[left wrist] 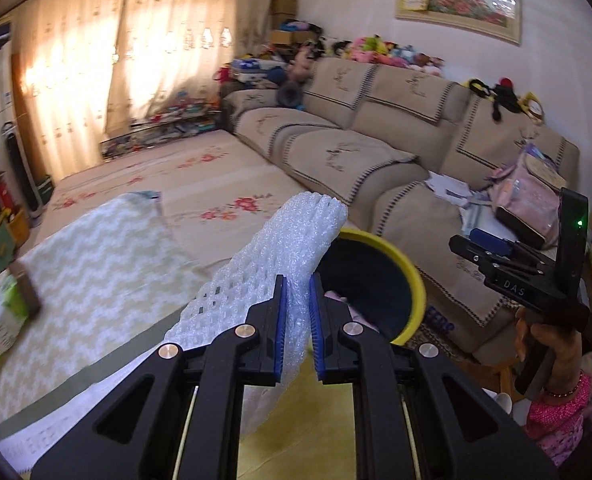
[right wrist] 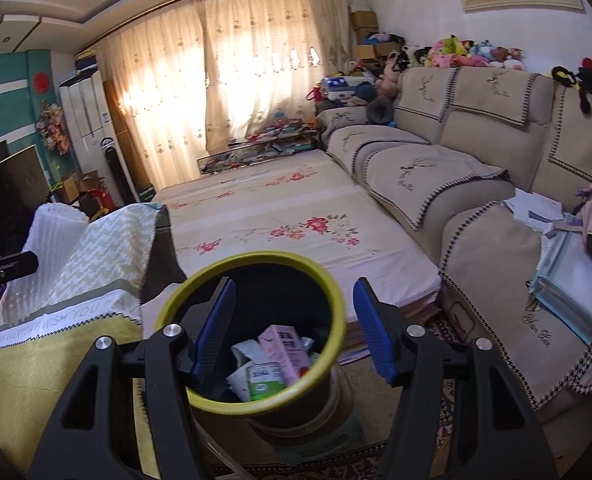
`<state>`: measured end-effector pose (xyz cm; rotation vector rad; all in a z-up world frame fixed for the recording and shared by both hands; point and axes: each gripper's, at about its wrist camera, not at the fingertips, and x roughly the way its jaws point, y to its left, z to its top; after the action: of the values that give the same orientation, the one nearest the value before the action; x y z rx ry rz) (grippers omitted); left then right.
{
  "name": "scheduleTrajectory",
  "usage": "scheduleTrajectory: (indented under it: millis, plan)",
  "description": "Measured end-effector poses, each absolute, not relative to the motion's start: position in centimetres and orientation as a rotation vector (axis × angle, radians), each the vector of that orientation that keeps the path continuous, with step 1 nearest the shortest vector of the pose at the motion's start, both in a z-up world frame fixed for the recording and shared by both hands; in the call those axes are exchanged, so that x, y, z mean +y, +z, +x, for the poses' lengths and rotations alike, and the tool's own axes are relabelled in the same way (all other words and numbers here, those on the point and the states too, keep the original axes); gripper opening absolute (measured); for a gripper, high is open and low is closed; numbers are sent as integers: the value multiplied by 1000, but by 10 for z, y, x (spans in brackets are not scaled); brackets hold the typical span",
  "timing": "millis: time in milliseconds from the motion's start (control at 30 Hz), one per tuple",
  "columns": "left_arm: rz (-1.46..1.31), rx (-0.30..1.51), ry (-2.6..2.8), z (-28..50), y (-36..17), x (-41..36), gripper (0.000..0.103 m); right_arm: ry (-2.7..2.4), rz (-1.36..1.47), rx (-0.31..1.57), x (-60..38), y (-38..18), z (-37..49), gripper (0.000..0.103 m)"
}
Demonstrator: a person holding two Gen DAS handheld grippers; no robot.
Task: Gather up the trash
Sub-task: 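Carry the mesh net over the yellow bin and open the left tool, then move the right tool to the coconut-water bottle's brown cap and grasp it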
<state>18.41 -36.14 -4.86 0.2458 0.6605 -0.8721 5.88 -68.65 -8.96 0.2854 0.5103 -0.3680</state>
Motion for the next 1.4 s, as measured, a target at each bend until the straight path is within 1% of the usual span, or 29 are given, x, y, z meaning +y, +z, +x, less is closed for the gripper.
scheduleTrajectory:
  millis: [267,367,433,467,500,567,667,767,867,1033,1100,1233,1300,1400]
  plan:
    - [328,699,-976,193,-74,-464,13,-398,323,510,-712,-98,47,59]
    - [331,726,-988,203,-88,-490,14,-408,324,515,-716,-101,44,59]
    - [329,730,-978,214,-96,-504,18,-411,329,515,-719,-102,43,59]
    - [328,731,-976,218,-99,-509,30,-413,331,517,-720,-102,42,59]
    - [326,732,-972,221,-101,-510,51,-415,332,518,-721,-103,42,59]
    - [319,717,-942,228,-104,-507,70,-415,336,518,-720,-103,41,60]
    - [290,719,-934,232,-102,-498,70,-409,334,519,-721,-103,42,60]
    - [270,677,-916,228,-90,-472,71,-392,333,523,-718,-103,45,60]
    - [239,616,-871,219,-74,-432,77,-361,320,533,-708,-103,53,60]
    - [147,557,-736,216,-52,-340,79,-275,294,549,-679,-100,74,61]
    - [115,539,-679,218,-47,-306,81,-231,281,555,-663,-98,84,61]
    - [97,489,-523,218,-46,-229,85,-116,245,565,-623,-88,112,61]
    - [88,477,-439,222,-49,-189,90,-46,215,562,-597,-79,128,61]
    - [42,486,-343,229,-56,-130,90,40,175,560,-561,-66,152,61]
